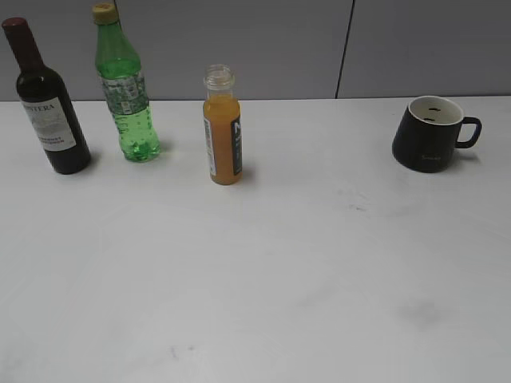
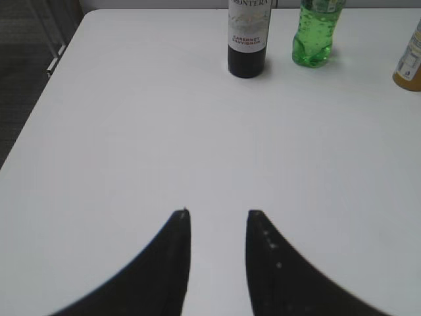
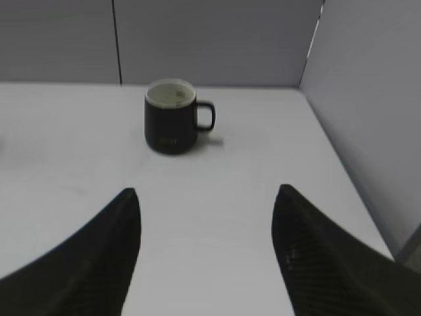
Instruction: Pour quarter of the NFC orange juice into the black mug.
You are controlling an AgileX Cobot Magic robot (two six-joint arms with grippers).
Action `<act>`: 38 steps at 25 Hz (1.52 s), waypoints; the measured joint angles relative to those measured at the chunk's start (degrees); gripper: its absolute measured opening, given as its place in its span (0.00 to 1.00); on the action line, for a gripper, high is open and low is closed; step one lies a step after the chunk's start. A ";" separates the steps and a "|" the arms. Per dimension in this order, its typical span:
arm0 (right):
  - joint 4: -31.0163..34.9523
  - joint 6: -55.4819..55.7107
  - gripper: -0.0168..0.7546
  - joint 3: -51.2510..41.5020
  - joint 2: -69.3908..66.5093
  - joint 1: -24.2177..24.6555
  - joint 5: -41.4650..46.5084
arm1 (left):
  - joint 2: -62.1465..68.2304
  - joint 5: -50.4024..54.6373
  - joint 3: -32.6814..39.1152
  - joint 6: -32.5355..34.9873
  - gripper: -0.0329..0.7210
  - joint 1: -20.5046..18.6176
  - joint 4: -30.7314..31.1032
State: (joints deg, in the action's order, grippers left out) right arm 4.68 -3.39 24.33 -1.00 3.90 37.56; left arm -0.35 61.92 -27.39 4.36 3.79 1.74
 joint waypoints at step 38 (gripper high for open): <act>1.47 1.67 0.84 -6.04 -96.72 0.00 -104.48 | 0.00 0.00 0.00 0.00 0.35 0.00 0.00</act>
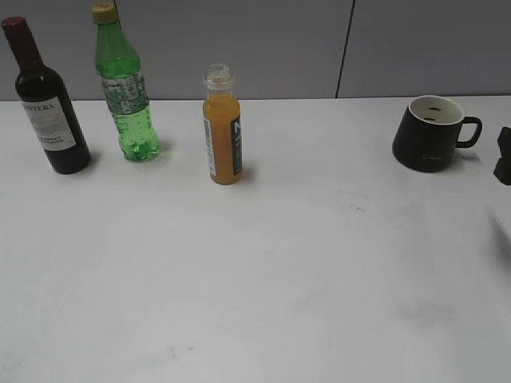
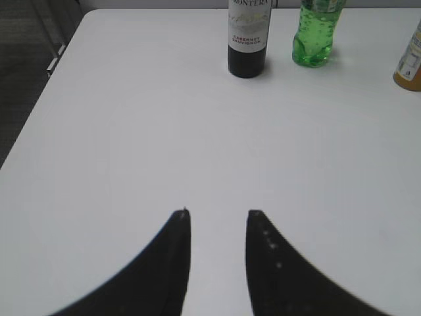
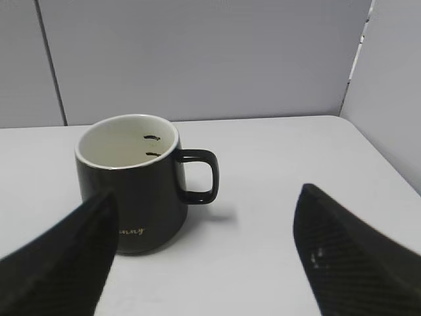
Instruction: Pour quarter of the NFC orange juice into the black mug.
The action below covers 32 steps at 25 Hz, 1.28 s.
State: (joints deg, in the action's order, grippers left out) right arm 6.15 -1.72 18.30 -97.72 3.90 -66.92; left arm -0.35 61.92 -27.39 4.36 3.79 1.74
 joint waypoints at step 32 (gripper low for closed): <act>-2.44 -2.32 0.80 23.08 -26.82 3.61 -2.21 | 0.00 0.00 0.00 0.00 0.35 0.00 0.00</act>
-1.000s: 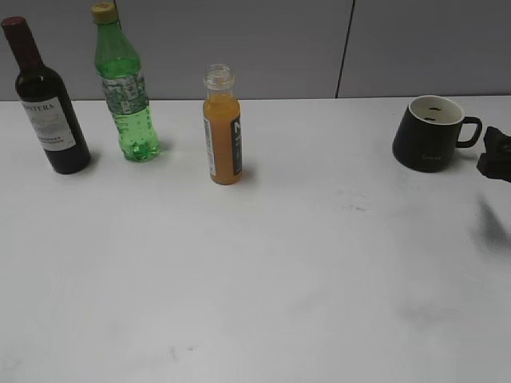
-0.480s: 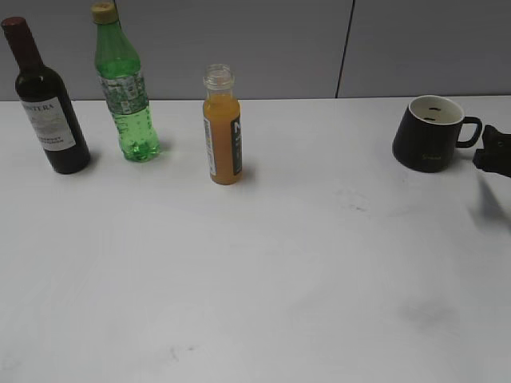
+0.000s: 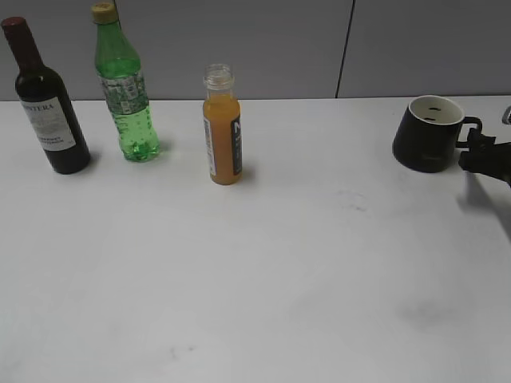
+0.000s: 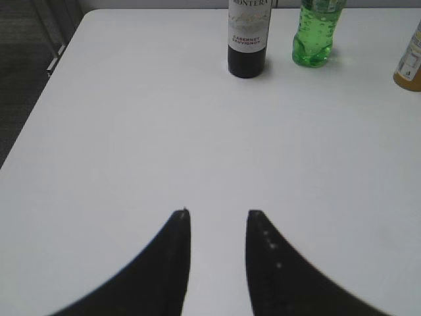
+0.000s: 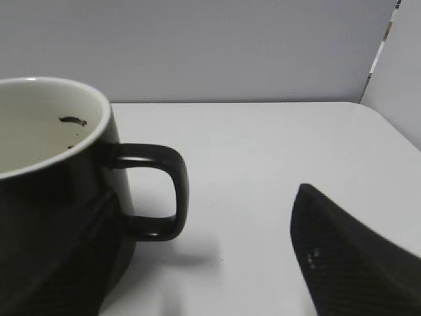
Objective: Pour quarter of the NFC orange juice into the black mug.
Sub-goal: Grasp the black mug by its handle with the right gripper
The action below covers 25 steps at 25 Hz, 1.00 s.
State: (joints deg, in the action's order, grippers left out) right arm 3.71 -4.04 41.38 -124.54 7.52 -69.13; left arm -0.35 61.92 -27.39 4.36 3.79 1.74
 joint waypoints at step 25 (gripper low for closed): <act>-0.24 0.00 0.79 10.58 -8.25 0.00 -0.07 | 0.00 0.00 0.00 0.00 0.35 0.00 0.00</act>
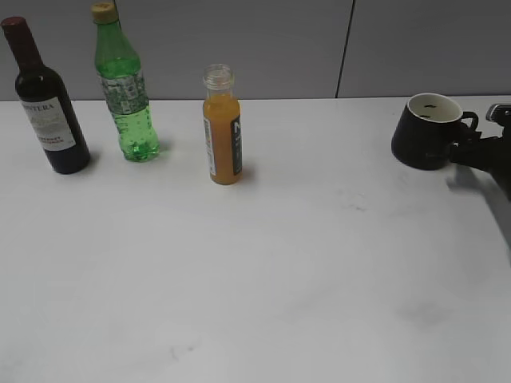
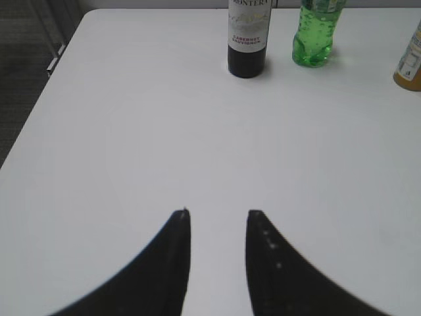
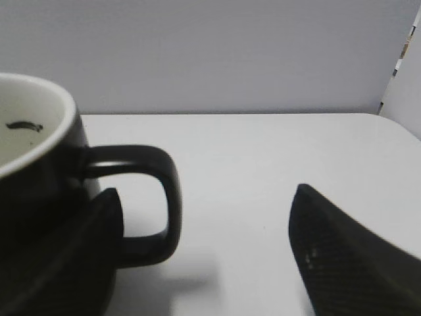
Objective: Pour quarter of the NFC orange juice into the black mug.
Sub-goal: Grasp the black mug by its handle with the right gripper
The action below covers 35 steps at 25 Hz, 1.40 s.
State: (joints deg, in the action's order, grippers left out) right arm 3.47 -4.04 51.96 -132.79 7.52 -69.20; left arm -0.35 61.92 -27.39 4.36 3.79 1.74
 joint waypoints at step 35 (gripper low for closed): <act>-15.74 0.65 0.07 11.49 -5.36 3.00 1.88 | 0.00 0.00 0.00 0.00 0.35 0.00 0.00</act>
State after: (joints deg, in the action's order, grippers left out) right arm -12.27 -3.39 63.45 -138.15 10.52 -67.32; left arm -0.35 61.92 -27.39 4.36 3.79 1.74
